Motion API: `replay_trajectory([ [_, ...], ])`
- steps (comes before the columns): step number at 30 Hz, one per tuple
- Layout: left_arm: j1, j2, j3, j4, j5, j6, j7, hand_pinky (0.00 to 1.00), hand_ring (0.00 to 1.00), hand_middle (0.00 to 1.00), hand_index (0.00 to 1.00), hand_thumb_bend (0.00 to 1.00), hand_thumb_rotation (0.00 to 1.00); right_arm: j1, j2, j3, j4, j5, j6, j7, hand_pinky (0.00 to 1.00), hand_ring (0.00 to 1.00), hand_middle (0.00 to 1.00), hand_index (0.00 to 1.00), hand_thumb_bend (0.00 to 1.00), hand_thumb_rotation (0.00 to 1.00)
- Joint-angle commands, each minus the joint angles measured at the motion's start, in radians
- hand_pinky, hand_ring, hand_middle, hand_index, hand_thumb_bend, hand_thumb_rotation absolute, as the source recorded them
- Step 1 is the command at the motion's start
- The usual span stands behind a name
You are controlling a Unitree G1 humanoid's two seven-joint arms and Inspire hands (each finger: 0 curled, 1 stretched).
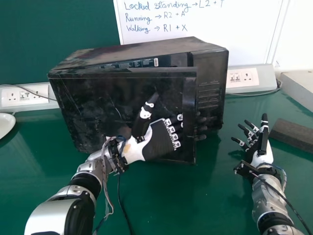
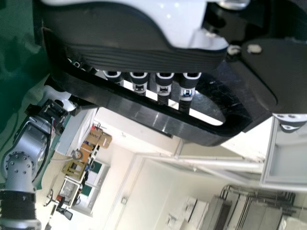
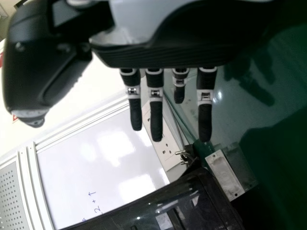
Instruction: Open the door of oven
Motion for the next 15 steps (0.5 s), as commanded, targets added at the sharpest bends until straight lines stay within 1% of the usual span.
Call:
replay_trajectory([
  [1, -0.003, -0.016, -0.001, -0.025, -0.030, 0.001, -0.053, 0.46, 0.59, 0.72, 0.78, 0.93, 0.77, -0.006, -0.007, 0.000, -0.002, 0.002, 0.006, -0.001, 0.99, 1.00, 1.00, 1.00, 1.00, 1.00],
  [7, 0.002, -0.014, -0.005, -0.036, -0.036, 0.011, -0.081, 0.45, 0.59, 0.72, 0.77, 0.93, 0.79, -0.008, -0.007, 0.000, 0.002, 0.002, 0.007, -0.001, 0.97, 1.00, 1.00, 1.00, 1.00, 1.00],
  [9, 0.001, -0.017, -0.010, -0.046, -0.036, 0.015, -0.092, 0.44, 0.58, 0.72, 0.76, 0.94, 0.79, -0.007, -0.008, 0.001, 0.003, -0.001, 0.005, -0.004, 0.95, 1.00, 1.00, 1.00, 1.00, 1.00],
  [15, -0.007, -0.014, -0.034, -0.097, -0.041, 0.045, -0.142, 0.41, 0.56, 0.71, 0.74, 0.95, 0.80, -0.008, -0.008, 0.001, 0.003, 0.000, 0.006, -0.002, 0.95, 1.00, 1.00, 1.00, 1.00, 1.00],
])
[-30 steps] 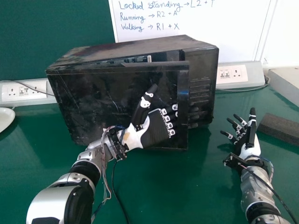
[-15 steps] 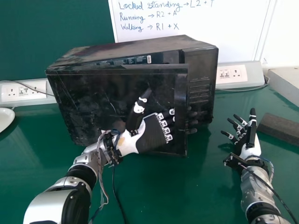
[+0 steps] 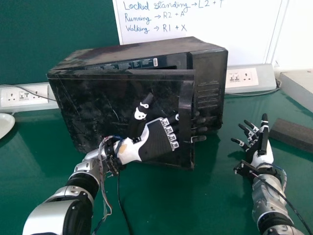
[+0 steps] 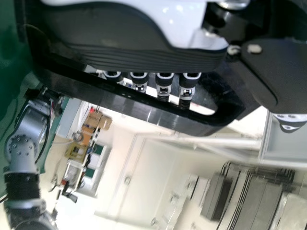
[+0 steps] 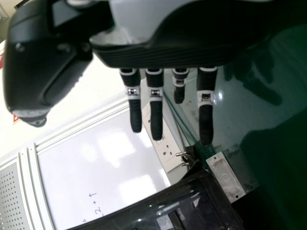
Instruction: Open the door of oven
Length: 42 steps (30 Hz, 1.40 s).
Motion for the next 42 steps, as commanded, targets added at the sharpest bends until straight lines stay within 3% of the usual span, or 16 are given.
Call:
replay_trajectory([
  [1, -0.013, -0.021, -0.016, -0.038, -0.035, 0.022, -0.061, 0.41, 0.56, 0.70, 0.74, 0.95, 0.80, -0.009, -0.008, 0.000, 0.005, 0.000, 0.007, -0.002, 0.95, 1.00, 1.00, 1.00, 1.00, 1.00],
  [12, 0.027, 0.018, -0.108, -0.210, -0.144, 0.069, -0.082, 0.37, 0.51, 0.69, 0.72, 0.94, 0.82, -0.012, -0.009, -0.006, 0.010, 0.007, 0.014, 0.002, 0.95, 1.00, 1.00, 1.00, 1.00, 1.00],
  [15, 0.059, 0.034, -0.166, -0.289, -0.205, 0.123, -0.082, 0.36, 0.52, 0.68, 0.71, 0.95, 0.84, -0.011, -0.011, -0.011, 0.009, 0.012, 0.015, 0.008, 0.97, 1.00, 1.00, 1.00, 1.00, 1.00],
  [19, 0.122, 0.076, -0.221, -0.420, -0.299, 0.265, -0.082, 0.40, 0.52, 0.64, 0.69, 0.99, 0.78, -0.009, -0.015, -0.016, 0.008, 0.015, 0.015, 0.015, 0.98, 1.00, 1.00, 1.00, 1.00, 1.00],
  [22, 0.174, 0.091, -0.212, -0.525, -0.355, 0.274, -0.082, 0.39, 0.51, 0.63, 0.68, 1.00, 0.82, -0.007, -0.018, -0.019, 0.008, 0.017, 0.014, 0.022, 0.98, 1.00, 1.00, 1.00, 1.00, 1.00],
  [26, 0.204, 0.121, -0.214, -0.586, -0.405, 0.293, -0.082, 0.37, 0.51, 0.61, 0.66, 1.00, 0.89, -0.006, -0.021, -0.017, 0.009, 0.016, 0.015, 0.026, 0.98, 1.00, 1.00, 1.00, 1.00, 1.00],
  [31, 0.225, 0.206, -0.249, -0.613, -0.419, 0.363, -0.082, 0.35, 0.51, 0.60, 0.65, 1.00, 0.87, -0.006, -0.021, -0.018, 0.010, 0.018, 0.021, 0.028, 0.98, 1.00, 1.00, 1.00, 1.00, 1.00],
  [37, 0.213, 0.353, -0.376, -0.604, -0.450, 0.398, -0.082, 0.36, 0.51, 0.59, 0.67, 1.00, 0.81, -0.006, -0.023, -0.023, 0.010, 0.024, 0.025, 0.038, 0.99, 1.00, 1.00, 1.00, 1.00, 1.00],
  [42, 0.236, 0.421, -0.413, -0.602, -0.482, 0.341, -0.082, 0.38, 0.51, 0.58, 0.68, 1.00, 0.83, -0.006, -0.029, -0.022, 0.011, 0.020, 0.028, 0.035, 0.98, 1.00, 1.00, 1.00, 1.00, 1.00],
])
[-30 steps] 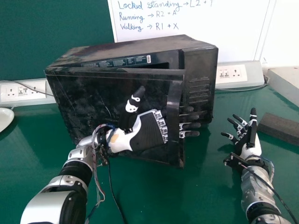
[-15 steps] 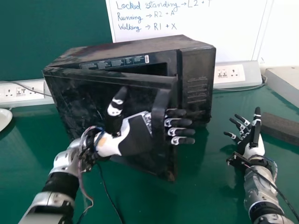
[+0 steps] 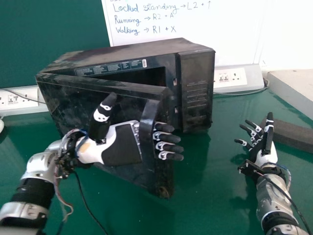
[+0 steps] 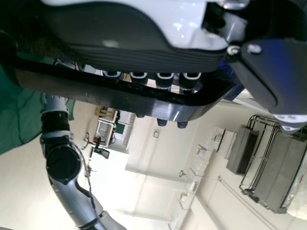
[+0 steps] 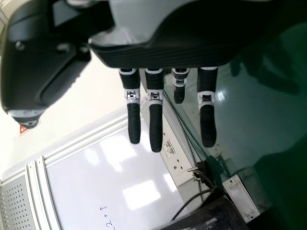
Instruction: Open the door of oven
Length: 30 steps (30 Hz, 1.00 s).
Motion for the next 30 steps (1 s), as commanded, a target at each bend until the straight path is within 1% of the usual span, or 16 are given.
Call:
replay_trajectory([
  [1, 0.011, 0.070, -0.016, 0.000, -0.046, -0.006, -0.005, 0.38, 0.51, 0.59, 0.68, 1.00, 0.84, -0.004, -0.003, -0.002, 0.009, 0.005, 0.008, 0.004, 0.99, 1.00, 1.00, 1.00, 1.00, 1.00],
  [3, 0.032, 0.079, 0.000, -0.002, -0.052, -0.021, -0.005, 0.37, 0.51, 0.59, 0.66, 1.00, 0.86, -0.003, -0.006, -0.004, 0.011, 0.007, 0.009, 0.008, 0.99, 1.00, 1.00, 1.00, 1.00, 1.00],
  [5, 0.081, 0.079, 0.063, -0.049, -0.011, -0.061, 0.007, 0.31, 0.44, 0.53, 0.61, 1.00, 0.92, -0.002, -0.008, -0.005, 0.012, 0.008, 0.009, 0.011, 1.00, 1.00, 1.00, 1.00, 1.00, 1.00],
  [6, 0.092, 0.088, 0.074, -0.069, 0.004, -0.051, 0.004, 0.28, 0.40, 0.50, 0.58, 1.00, 0.93, -0.002, -0.008, -0.007, 0.013, 0.009, 0.008, 0.012, 1.00, 1.00, 1.00, 1.00, 1.00, 1.00],
  [8, 0.083, 0.120, 0.041, -0.071, -0.017, -0.013, -0.003, 0.27, 0.39, 0.49, 0.58, 1.00, 0.90, -0.001, -0.006, -0.009, 0.013, 0.010, 0.001, 0.011, 1.00, 1.00, 1.00, 1.00, 1.00, 1.00],
  [10, 0.069, 0.142, 0.013, -0.054, -0.047, -0.011, -0.005, 0.29, 0.40, 0.50, 0.61, 1.00, 0.89, 0.001, -0.007, -0.005, 0.011, 0.005, 0.000, 0.007, 1.00, 1.00, 1.00, 1.00, 1.00, 1.00],
  [13, 0.083, 0.141, 0.014, -0.049, -0.099, -0.011, -0.005, 0.30, 0.41, 0.49, 0.61, 1.00, 0.92, 0.001, -0.011, -0.001, 0.014, -0.002, 0.005, -0.002, 0.97, 1.00, 1.00, 1.00, 1.00, 1.00],
  [16, 0.124, 0.158, 0.047, -0.091, -0.067, -0.002, -0.005, 0.24, 0.35, 0.45, 0.56, 1.00, 0.98, 0.001, -0.011, 0.000, 0.012, -0.001, 0.008, -0.002, 0.96, 1.00, 1.00, 1.00, 1.00, 1.00],
  [17, 0.131, 0.167, 0.036, -0.100, -0.075, 0.011, -0.005, 0.24, 0.34, 0.45, 0.56, 1.00, 0.99, 0.002, -0.011, 0.001, 0.010, -0.001, 0.006, -0.001, 0.96, 1.00, 1.00, 1.00, 1.00, 1.00],
  [19, 0.114, 0.200, -0.032, -0.105, -0.100, 0.047, -0.005, 0.23, 0.33, 0.44, 0.58, 1.00, 0.97, 0.004, -0.013, 0.002, 0.011, -0.002, 0.003, 0.004, 0.97, 1.00, 1.00, 1.00, 1.00, 1.00],
  [21, 0.103, 0.206, -0.068, -0.081, -0.145, 0.075, -0.005, 0.21, 0.31, 0.41, 0.56, 1.00, 0.93, 0.005, -0.013, 0.002, 0.011, -0.003, 0.000, 0.006, 0.96, 1.00, 1.00, 1.00, 1.00, 1.00],
  [22, 0.104, 0.207, -0.076, -0.068, -0.162, 0.075, -0.005, 0.22, 0.33, 0.42, 0.55, 1.00, 0.87, 0.005, -0.013, 0.001, 0.010, -0.001, 0.001, 0.007, 0.97, 1.00, 1.00, 1.00, 1.00, 1.00],
  [24, 0.114, 0.213, -0.089, -0.048, -0.176, 0.039, -0.005, 0.22, 0.34, 0.42, 0.52, 1.00, 0.82, 0.004, -0.012, -0.001, 0.010, 0.002, 0.005, 0.004, 0.98, 1.00, 1.00, 1.00, 1.00, 1.00],
  [26, 0.122, 0.225, -0.104, -0.053, -0.190, 0.009, -0.005, 0.20, 0.33, 0.42, 0.51, 1.00, 0.83, 0.001, -0.012, -0.005, 0.010, 0.006, 0.011, 0.003, 0.98, 1.00, 1.00, 1.00, 1.00, 1.00],
  [28, 0.137, 0.217, -0.085, -0.075, -0.220, -0.010, -0.005, 0.19, 0.33, 0.42, 0.52, 1.00, 0.82, -0.001, -0.012, -0.005, 0.011, 0.006, 0.013, 0.001, 0.98, 1.00, 1.00, 1.00, 1.00, 1.00],
  [30, 0.146, 0.216, -0.074, -0.090, -0.232, -0.033, -0.005, 0.19, 0.33, 0.41, 0.52, 1.00, 0.86, -0.002, -0.011, -0.002, 0.010, 0.001, 0.012, -0.006, 0.97, 1.00, 1.00, 1.00, 1.00, 1.00],
])
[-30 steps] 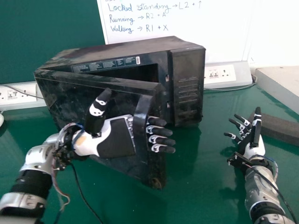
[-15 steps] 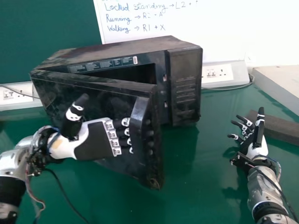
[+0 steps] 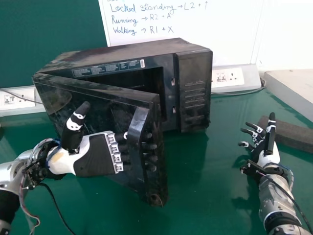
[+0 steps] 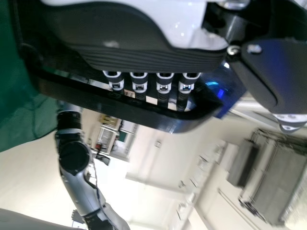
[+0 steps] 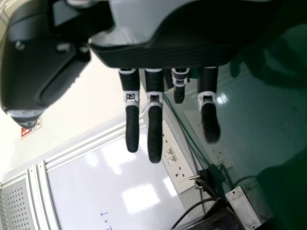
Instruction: Open the door of oven
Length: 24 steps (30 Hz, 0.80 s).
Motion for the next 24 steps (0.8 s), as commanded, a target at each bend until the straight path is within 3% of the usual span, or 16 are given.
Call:
replay_trajectory([
  [1, 0.023, 0.017, 0.010, -0.023, -0.020, -0.024, -0.006, 0.19, 0.32, 0.40, 0.52, 1.00, 0.86, -0.003, 0.002, 0.001, 0.005, 0.001, 0.002, -0.007, 0.96, 1.00, 1.00, 1.00, 1.00, 1.00],
  [5, -0.006, 0.074, -0.091, -0.048, -0.047, 0.050, -0.006, 0.15, 0.25, 0.36, 0.52, 1.00, 0.79, -0.002, 0.003, 0.001, 0.005, 0.001, -0.004, -0.006, 0.97, 1.00, 1.00, 1.00, 1.00, 1.00],
  [7, -0.016, 0.091, -0.139, -0.069, -0.075, 0.065, -0.006, 0.10, 0.18, 0.29, 0.47, 1.00, 0.82, -0.003, 0.004, -0.002, 0.004, 0.005, 0.001, -0.006, 0.97, 1.00, 1.00, 1.00, 1.00, 1.00],
  [10, 0.000, 0.116, -0.137, -0.082, -0.066, 0.023, -0.006, 0.08, 0.14, 0.22, 0.36, 1.00, 0.73, -0.004, 0.001, -0.002, 0.005, 0.005, 0.005, -0.004, 0.97, 1.00, 1.00, 1.00, 1.00, 1.00],
  [12, 0.009, 0.127, -0.115, -0.091, -0.049, -0.030, -0.006, 0.10, 0.16, 0.24, 0.37, 0.98, 0.67, -0.002, 0.001, 0.000, 0.004, 0.002, 0.002, -0.008, 0.97, 1.00, 1.00, 1.00, 1.00, 1.00],
  [14, 0.004, 0.137, -0.130, -0.125, -0.087, -0.018, -0.006, 0.10, 0.17, 0.25, 0.36, 0.97, 0.64, -0.002, 0.002, 0.000, 0.001, 0.003, 0.000, -0.010, 0.97, 1.00, 1.00, 1.00, 1.00, 1.00],
  [15, 0.005, 0.137, -0.142, -0.148, -0.084, -0.094, -0.006, 0.10, 0.17, 0.25, 0.37, 0.96, 0.61, -0.001, 0.001, -0.001, 0.001, 0.004, -0.001, -0.007, 0.98, 1.00, 1.00, 1.00, 1.00, 1.00],
  [16, -0.012, 0.156, -0.172, -0.176, -0.074, -0.160, -0.006, 0.13, 0.19, 0.25, 0.36, 0.98, 0.68, -0.001, 0.000, -0.001, 0.003, 0.004, -0.001, -0.005, 0.98, 1.00, 1.00, 1.00, 1.00, 1.00],
  [17, -0.039, 0.188, -0.213, -0.200, -0.084, -0.154, -0.006, 0.16, 0.22, 0.28, 0.36, 0.99, 0.72, -0.001, -0.002, -0.002, 0.004, 0.004, 0.000, -0.004, 0.98, 1.00, 1.00, 1.00, 1.00, 1.00],
  [19, -0.150, 0.271, -0.396, -0.234, -0.062, -0.206, -0.006, 0.21, 0.27, 0.31, 0.36, 1.00, 0.61, -0.002, -0.002, -0.003, 0.003, 0.006, 0.001, -0.006, 0.98, 1.00, 1.00, 1.00, 1.00, 1.00],
  [21, -0.246, 0.322, -0.546, -0.247, -0.077, -0.199, -0.006, 0.23, 0.30, 0.34, 0.37, 1.00, 0.50, -0.002, -0.002, -0.003, 0.002, 0.005, 0.004, -0.009, 0.97, 1.00, 1.00, 1.00, 1.00, 1.00],
  [22, -0.271, 0.344, -0.589, -0.250, -0.093, -0.186, -0.006, 0.24, 0.31, 0.35, 0.38, 1.00, 0.34, -0.002, -0.003, -0.002, 0.002, 0.004, 0.004, -0.012, 0.97, 1.00, 1.00, 1.00, 1.00, 1.00],
  [24, -0.295, 0.387, -0.617, -0.261, -0.143, -0.158, -0.006, 0.19, 0.26, 0.32, 0.39, 0.98, 0.16, -0.001, -0.006, 0.001, 0.003, 0.000, 0.002, -0.015, 0.96, 1.00, 1.00, 1.00, 1.00, 1.00],
])
